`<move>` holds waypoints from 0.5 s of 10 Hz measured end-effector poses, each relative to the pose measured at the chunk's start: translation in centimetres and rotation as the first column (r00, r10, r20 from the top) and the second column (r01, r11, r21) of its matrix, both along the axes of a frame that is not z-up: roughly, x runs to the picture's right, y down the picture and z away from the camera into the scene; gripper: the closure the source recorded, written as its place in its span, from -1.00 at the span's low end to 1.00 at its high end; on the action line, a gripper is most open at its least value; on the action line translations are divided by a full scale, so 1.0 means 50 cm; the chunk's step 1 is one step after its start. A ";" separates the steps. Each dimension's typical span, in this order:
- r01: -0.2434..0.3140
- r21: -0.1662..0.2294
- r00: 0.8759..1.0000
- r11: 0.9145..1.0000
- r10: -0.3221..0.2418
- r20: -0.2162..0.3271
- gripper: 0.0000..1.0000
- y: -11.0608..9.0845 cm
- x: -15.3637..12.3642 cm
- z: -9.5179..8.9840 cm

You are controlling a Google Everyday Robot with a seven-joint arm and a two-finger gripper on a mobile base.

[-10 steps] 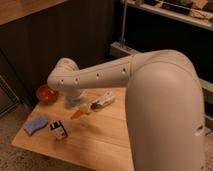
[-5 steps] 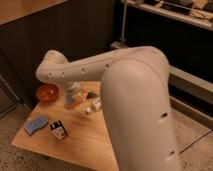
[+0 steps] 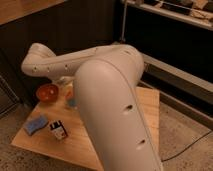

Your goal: Place the pepper in the ceramic cup

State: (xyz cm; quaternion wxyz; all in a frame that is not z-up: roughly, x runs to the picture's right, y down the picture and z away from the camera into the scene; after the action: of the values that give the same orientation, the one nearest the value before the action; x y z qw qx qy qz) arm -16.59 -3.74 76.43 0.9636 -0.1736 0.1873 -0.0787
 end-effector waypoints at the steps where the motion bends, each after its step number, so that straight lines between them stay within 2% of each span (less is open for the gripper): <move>1: 0.005 0.005 1.000 1.000 -0.005 -0.008 1.00 -0.006 -0.004 0.005; 5: 0.018 0.007 0.999 1.000 -0.018 -0.037 1.00 -0.011 -0.012 0.034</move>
State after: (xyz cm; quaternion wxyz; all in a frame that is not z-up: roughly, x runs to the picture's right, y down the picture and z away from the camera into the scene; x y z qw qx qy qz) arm -17.17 -4.31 78.13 0.9599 -0.1698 0.2068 -0.0835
